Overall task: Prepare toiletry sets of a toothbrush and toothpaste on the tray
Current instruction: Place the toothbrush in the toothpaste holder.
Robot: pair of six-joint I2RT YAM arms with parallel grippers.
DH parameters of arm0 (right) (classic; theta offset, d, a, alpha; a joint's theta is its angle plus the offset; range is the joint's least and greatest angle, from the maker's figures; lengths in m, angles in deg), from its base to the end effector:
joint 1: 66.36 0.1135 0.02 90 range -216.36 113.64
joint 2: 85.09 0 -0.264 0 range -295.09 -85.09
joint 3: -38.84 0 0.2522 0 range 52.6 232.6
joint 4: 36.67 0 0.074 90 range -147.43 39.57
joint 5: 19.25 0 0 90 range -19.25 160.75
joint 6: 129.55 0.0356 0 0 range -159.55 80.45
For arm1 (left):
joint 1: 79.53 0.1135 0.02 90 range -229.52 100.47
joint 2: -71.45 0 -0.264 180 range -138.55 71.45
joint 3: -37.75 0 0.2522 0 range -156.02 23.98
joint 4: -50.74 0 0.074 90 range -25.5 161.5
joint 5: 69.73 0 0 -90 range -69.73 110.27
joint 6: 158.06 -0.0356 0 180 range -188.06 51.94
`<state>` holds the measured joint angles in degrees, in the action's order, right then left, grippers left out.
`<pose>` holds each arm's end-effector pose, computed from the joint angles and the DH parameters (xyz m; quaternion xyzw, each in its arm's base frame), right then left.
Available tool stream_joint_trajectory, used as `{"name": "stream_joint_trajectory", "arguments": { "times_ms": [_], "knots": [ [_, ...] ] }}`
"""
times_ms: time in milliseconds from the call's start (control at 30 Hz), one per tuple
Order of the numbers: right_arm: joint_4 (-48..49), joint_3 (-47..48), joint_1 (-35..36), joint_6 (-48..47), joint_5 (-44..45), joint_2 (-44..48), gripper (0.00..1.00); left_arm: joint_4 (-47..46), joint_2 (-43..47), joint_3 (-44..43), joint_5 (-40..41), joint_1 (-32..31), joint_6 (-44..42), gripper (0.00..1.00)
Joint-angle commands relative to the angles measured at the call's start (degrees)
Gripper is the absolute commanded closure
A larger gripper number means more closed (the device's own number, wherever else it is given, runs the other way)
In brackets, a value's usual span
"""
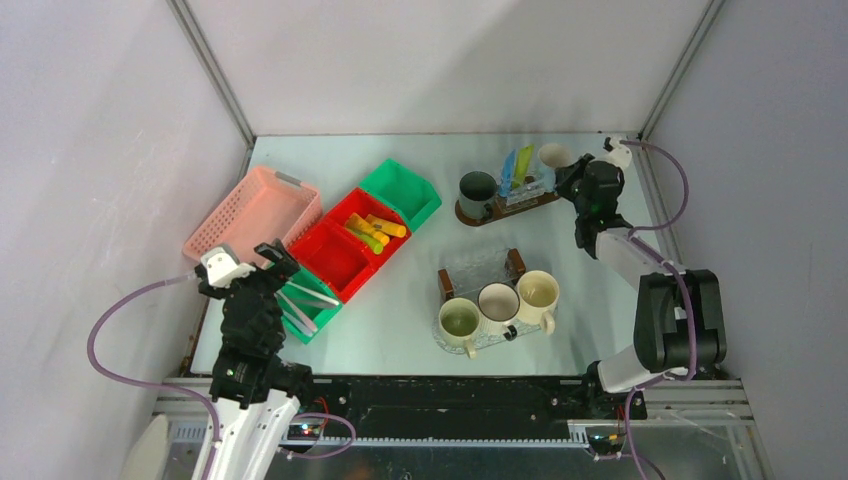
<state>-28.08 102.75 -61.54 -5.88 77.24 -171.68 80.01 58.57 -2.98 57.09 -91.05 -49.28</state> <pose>0.3422 0.0248 0.2532 0.2298 0.7537 0.1603 0.5945 0.0906 0.0033 0.2876 -0.2631 0.6639 0.0451 0.6986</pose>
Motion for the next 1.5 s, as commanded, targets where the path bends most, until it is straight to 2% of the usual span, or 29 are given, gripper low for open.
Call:
{"name": "stream_joint_trajectory", "arguments": {
  "times_ms": [0,333,400,467,567,600,633,667,800,933,1167,1333,1367,1467],
  "knots": [
    [5.5,-1.1,0.5,1.8,1.1,-1.1,1.00,-2.0,0.7,0.5,-0.4,0.7,-1.2,0.00],
    [10.5,-4.4,1.4,3.1,4.4,-2.1,1.00,-2.0,1.4,0.7,-0.4,0.7,-1.0,0.00],
    [10.5,-4.4,1.6,3.1,4.7,-2.1,0.95,-2.0,1.5,0.7,-0.5,0.7,-1.0,0.00],
    [10.1,-4.4,1.8,3.1,4.7,-1.9,0.86,-1.9,1.5,0.7,-0.5,0.7,-1.0,0.00],
    [8.9,-4.4,1.9,2.9,4.8,-0.9,0.60,-2.0,1.6,0.7,-0.5,0.7,-0.8,0.00],
    [8.6,-4.4,1.9,2.8,4.9,-0.5,0.57,-1.9,1.6,0.7,-0.5,0.7,-0.7,0.00],
    [7.9,-4.4,1.9,2.5,4.9,0.3,0.47,-1.8,1.5,0.6,-0.4,0.7,-0.5,0.00],
    [7.4,-4.4,1.9,2.0,5.1,0.8,0.42,-1.4,1.4,0.5,-0.4,0.7,-0.3,0.00],
    [3.4,-4.4,1.8,0.4,6.4,5.1,0.25,0.0,0.0,-0.5,-0.5,0.7,1.4,0.00],
    [-1.3,-4.4,0.9,-1.3,6.7,10.0,0.15,3.3,-2.4,-2.9,0.0,0.7,3.6,0.00],
    [-11.4,-4.0,-0.7,-4.2,6.2,19.4,0.06,16.2,-8.5,-10.2,1.4,0.7,13.1,0.01],
    [-21.0,-2.9,-1.7,-6.0,5.4,26.2,0.06,27.7,-15.1,-14.5,1.2,0.7,22.2,0.02],
    [-21.5,-5.8,-1.8,-6.0,5.9,27.7,0.06,28.9,-16.9,-15.5,1.2,0.7,23.2,0.02],
    [-25.2,-2.9,-1.8,-5.9,6.4,30.4,0.06,33.7,-20.2,-16.8,0.2,0.7,27.8,0.05]
  ]
}}
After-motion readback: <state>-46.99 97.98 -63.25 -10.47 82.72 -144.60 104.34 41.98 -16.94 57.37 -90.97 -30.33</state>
